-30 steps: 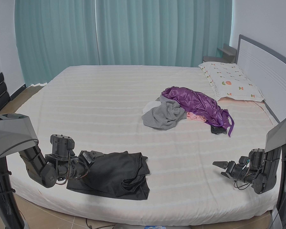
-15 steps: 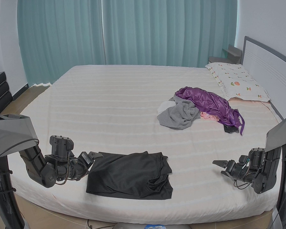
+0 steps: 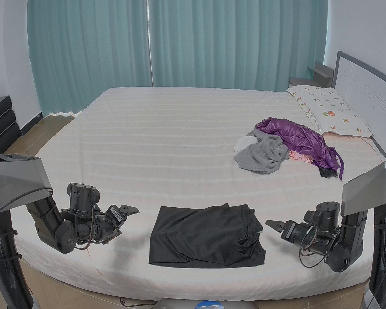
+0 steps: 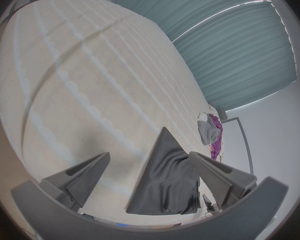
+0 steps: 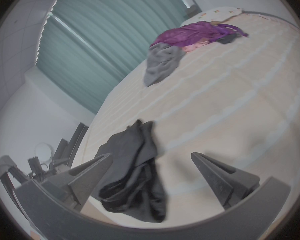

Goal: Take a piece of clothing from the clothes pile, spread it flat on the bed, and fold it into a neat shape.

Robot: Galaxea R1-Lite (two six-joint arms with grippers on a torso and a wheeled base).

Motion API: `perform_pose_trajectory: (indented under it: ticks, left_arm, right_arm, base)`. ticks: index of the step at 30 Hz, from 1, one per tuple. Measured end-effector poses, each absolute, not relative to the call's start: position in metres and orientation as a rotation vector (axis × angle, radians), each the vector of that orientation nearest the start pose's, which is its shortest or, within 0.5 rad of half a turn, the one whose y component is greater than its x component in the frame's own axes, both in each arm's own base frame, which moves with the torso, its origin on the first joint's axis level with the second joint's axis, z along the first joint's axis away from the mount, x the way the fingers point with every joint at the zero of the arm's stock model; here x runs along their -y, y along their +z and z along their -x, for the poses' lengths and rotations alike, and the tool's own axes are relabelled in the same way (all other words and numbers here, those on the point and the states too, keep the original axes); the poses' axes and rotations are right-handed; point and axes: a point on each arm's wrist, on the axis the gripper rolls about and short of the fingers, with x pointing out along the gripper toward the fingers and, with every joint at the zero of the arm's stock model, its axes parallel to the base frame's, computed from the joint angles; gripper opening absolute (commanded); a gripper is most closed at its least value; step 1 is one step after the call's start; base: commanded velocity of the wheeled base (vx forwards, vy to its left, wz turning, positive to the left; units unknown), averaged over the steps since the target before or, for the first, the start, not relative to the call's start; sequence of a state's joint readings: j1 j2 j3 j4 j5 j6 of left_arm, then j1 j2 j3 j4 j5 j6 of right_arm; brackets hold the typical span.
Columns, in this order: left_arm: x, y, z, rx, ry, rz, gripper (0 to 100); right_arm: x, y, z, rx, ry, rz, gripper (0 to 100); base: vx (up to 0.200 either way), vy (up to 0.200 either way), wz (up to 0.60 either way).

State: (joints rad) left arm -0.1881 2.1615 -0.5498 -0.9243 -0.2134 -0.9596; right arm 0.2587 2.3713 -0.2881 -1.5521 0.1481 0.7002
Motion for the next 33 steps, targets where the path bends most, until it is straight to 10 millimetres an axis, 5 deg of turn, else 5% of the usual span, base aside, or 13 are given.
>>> perform_pose_trajectory:
  ticks: [8,23,24,33]
  left_arm:
    - [0.064,0.006,-0.307,-0.824,-0.026,0.91,100]
    - [0.065,0.006,-0.307,-0.828,-0.028,0.905,100]
    - [0.065,0.006,-0.307,-0.828,-0.028,0.905,100]
    - [0.065,0.005,-0.307,-0.828,-0.027,0.905,100]
  right_arm:
    - [-0.121,-0.023,-0.259,-0.692,0.286,-0.518,100]
    - [-0.131,-0.02,-0.247,-0.75,0.339,-0.318,100]
    - [-0.131,-0.021,-0.246,-0.755,0.341,-0.302,0]
    - [-0.119,-0.024,-0.24,-0.77,0.289,-0.263,0]
  base:
    - [0.0,0.0,0.0]
    - [0.0,0.0,0.0]
    - [0.0,0.0,0.0]
    - [0.0,0.0,0.0]
